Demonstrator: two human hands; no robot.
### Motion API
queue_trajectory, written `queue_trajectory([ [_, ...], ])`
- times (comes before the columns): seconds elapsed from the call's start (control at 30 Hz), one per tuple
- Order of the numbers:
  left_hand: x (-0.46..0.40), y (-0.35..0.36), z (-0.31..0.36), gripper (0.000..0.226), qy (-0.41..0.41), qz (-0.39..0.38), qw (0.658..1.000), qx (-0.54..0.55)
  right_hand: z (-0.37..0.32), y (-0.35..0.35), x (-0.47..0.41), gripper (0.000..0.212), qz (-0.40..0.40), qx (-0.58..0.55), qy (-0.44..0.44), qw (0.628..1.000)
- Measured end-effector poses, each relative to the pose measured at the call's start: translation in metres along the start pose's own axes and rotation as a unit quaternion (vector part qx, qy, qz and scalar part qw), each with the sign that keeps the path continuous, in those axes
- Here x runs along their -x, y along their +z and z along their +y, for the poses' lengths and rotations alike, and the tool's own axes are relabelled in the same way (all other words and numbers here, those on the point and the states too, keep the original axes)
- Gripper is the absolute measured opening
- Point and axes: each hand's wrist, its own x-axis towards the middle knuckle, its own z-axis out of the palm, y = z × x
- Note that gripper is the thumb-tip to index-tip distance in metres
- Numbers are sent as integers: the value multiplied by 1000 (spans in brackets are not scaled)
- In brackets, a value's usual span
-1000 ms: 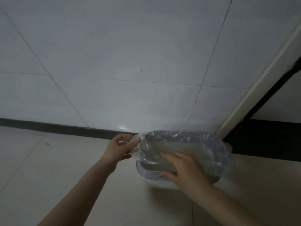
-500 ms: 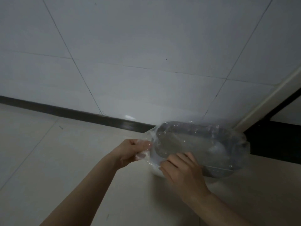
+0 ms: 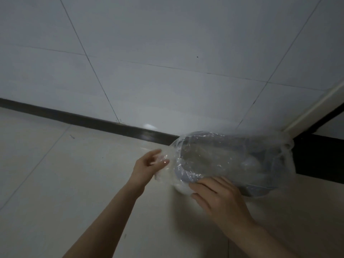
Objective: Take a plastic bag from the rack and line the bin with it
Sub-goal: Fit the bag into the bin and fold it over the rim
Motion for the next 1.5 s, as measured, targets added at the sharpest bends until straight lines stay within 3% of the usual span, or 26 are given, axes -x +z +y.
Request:
queue_trajectory([
  [0.1,20,2,14,68,170,102,976,-91,20,-27,7,28,13,-49,40,998],
  [0.2,35,25,41,56,394,31,879,-269,54,-60,14,43,15,-29,92,995],
  [0.27,36,48,53,52,455,-38,812,-364,77,-76,21,48,-4,17,104,994],
  [0.33,33,65,59,59,422,-72,788,-442,97,-85,28,60,-66,57,114,990],
  [0.43,27,67,54,71,359,-87,801,-471,112,-90,39,64,-143,98,116,978],
  [0.63,14,44,43,97,320,-122,785,-516,126,-87,48,50,-143,74,131,978],
  [0.73,7,39,43,99,300,-144,798,-502,131,-86,46,39,-145,44,160,975],
  [0.87,1,36,40,110,296,-153,802,-495,138,-89,48,19,-119,41,134,983],
  [1.03,-5,37,43,115,304,-157,807,-482,139,-96,68,9,-63,74,99,990],
  [1.13,-8,41,44,117,315,-156,809,-471,134,-92,85,16,-32,84,83,992],
  [1.27,-12,45,41,120,316,-152,817,-458,129,-79,101,15,-3,62,138,989],
  [1.43,-15,47,38,125,330,-148,817,-450,128,-60,117,3,16,-104,237,966],
  [1.5,-16,48,38,128,334,-150,813,-453,126,-58,121,8,4,-134,270,953],
])
